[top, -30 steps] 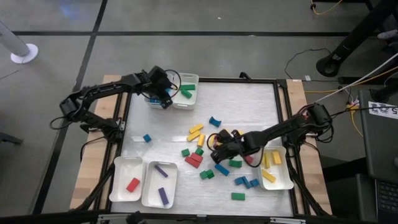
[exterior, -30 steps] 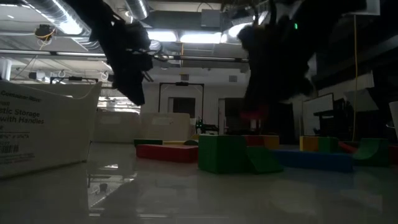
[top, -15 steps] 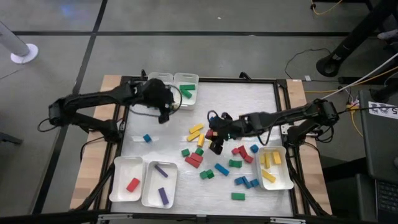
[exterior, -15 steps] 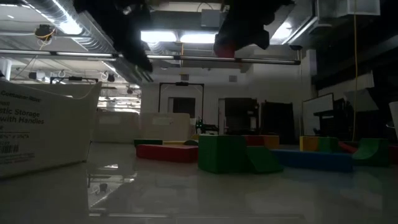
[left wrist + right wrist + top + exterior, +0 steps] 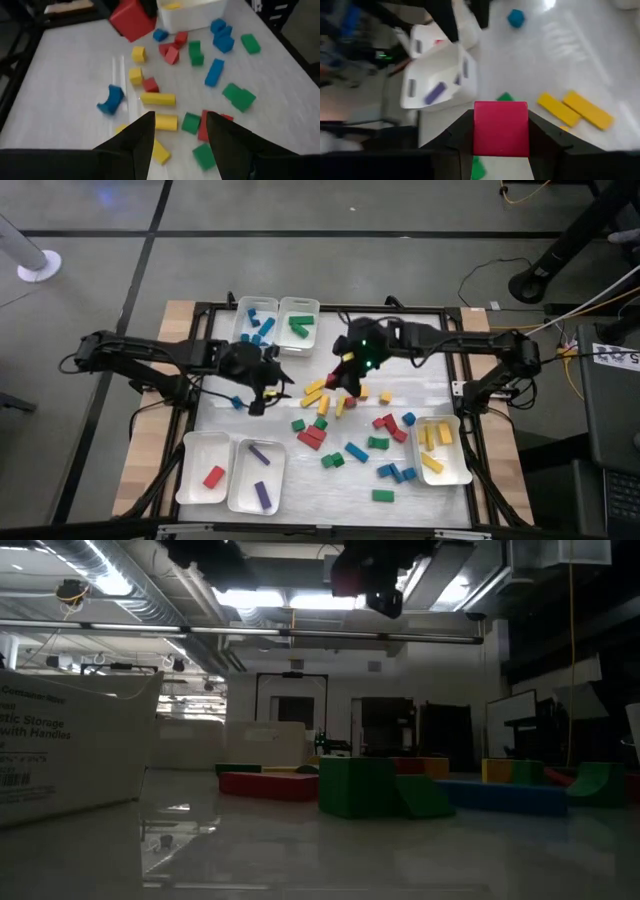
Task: Sort blocks
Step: Put the red block into the bottom left white bin
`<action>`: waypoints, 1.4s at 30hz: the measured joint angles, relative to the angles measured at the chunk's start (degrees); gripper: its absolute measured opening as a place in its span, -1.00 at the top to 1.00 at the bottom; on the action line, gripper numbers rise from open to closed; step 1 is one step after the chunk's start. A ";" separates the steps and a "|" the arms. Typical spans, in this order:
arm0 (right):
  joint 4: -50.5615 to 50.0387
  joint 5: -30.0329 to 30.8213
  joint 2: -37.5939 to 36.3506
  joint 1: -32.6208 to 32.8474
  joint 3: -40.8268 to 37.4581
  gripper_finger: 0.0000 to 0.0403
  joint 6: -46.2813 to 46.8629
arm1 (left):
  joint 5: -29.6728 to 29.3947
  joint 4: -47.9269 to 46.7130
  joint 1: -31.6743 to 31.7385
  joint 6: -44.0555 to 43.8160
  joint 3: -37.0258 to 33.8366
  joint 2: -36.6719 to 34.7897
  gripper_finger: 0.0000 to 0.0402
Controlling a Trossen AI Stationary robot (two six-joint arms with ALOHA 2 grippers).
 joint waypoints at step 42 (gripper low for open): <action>0.92 -12.95 0.24 -2.43 0.00 0.29 0.01 | -10.68 30.74 -5.17 33.81 -0.04 10.88 0.17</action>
